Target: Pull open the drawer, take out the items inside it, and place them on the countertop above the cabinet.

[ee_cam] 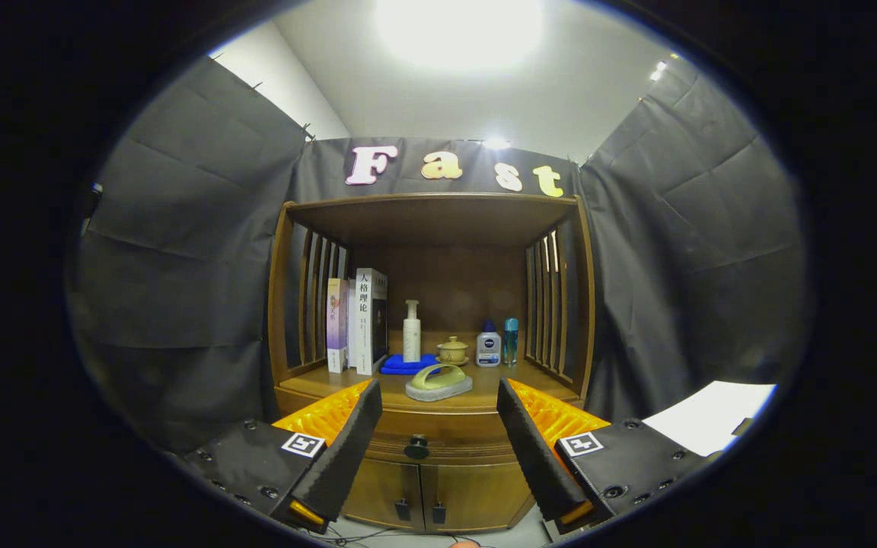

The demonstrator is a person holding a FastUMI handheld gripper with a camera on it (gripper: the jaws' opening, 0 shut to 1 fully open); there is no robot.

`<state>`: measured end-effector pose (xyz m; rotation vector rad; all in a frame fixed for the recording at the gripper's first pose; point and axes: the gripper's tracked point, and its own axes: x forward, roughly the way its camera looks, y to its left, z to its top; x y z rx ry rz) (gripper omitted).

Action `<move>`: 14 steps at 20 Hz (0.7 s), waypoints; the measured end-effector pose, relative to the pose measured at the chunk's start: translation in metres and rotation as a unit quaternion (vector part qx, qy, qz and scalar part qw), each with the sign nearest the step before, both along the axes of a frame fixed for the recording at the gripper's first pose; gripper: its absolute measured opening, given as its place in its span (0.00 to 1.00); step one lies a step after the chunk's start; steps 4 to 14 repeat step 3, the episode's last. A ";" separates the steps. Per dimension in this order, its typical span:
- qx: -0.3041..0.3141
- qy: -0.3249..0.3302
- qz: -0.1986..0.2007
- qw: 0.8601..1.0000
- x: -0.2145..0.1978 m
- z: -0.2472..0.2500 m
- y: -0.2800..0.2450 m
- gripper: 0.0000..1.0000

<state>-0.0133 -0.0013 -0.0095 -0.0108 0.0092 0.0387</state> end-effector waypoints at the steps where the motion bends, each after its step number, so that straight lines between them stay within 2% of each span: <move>1: -0.002 0.001 0.001 1.000 -0.001 0.000 -0.001 0.96; 14: -0.002 0.002 0.004 1.000 -0.001 -0.001 0.001 0.96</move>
